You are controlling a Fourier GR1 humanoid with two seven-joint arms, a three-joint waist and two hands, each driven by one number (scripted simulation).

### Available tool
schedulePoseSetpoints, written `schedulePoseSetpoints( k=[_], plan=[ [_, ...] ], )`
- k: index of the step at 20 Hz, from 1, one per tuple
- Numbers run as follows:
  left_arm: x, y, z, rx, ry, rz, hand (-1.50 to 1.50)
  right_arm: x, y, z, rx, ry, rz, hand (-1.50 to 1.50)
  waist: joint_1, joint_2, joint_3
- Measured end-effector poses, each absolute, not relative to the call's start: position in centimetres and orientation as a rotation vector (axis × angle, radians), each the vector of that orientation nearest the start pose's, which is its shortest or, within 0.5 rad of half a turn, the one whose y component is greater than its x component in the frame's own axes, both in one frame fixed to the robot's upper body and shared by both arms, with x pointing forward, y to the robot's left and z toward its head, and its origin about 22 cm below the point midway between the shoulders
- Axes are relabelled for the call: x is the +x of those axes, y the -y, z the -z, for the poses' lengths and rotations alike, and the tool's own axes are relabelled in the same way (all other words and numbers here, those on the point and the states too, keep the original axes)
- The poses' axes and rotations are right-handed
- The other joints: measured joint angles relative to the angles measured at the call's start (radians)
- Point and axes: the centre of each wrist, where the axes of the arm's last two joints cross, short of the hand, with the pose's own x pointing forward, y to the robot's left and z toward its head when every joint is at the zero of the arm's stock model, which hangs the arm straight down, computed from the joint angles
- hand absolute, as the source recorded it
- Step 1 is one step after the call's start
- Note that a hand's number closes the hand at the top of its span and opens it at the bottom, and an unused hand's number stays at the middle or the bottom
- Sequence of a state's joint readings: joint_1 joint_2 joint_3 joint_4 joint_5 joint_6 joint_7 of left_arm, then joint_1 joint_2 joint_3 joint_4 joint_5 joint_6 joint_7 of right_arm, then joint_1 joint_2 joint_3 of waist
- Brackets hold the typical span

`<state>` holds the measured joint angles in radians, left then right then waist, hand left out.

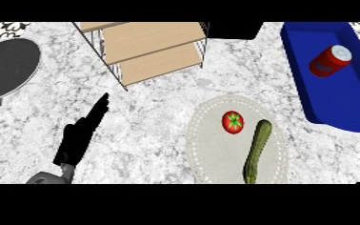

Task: Pick the squash from the placemat and place it in the tiered shelf

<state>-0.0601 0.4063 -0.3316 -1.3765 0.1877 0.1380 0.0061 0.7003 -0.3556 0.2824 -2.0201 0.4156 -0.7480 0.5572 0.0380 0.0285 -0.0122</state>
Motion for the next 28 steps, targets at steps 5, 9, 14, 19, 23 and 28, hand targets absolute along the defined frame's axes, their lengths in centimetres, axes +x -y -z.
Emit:
schedulePoseSetpoints(
  k=[5,9,14,19,23,28],
  plan=[
    [24.9,-25.7,2.0,0.091,1.366,0.341,0.0,6.5,28.3,-1.6,-1.003,0.707,-0.029,-1.5,0.029,0.012,-0.003],
    [25.3,-25.2,1.9,0.078,1.365,0.353,0.0,8.5,28.4,-2.8,-1.05,0.596,-0.093,-1.5,0.048,0.009,-0.001],
    [25.7,-24.5,1.8,0.061,1.362,0.365,0.0,12.3,26.2,-3.9,-1.023,0.586,-0.155,-1.5,0.058,0.003,0.003],
    [25.7,-24.8,2.2,0.065,1.346,0.359,0.0,15.5,23.8,-3.2,-0.979,0.543,-0.183,-1.5,0.049,-0.005,0.005],
    [25.3,-25.0,2.6,0.075,1.34,0.349,0.0,17.8,22.1,-2.3,-0.96,0.516,-0.197,-1.5,0.038,-0.009,0.006],
    [25.2,-25.5,2.9,0.085,1.327,0.333,0.0,20.2,20.4,-1.6,-0.984,0.486,-0.224,-1.5,0.014,-0.016,0.006]
  ],
)
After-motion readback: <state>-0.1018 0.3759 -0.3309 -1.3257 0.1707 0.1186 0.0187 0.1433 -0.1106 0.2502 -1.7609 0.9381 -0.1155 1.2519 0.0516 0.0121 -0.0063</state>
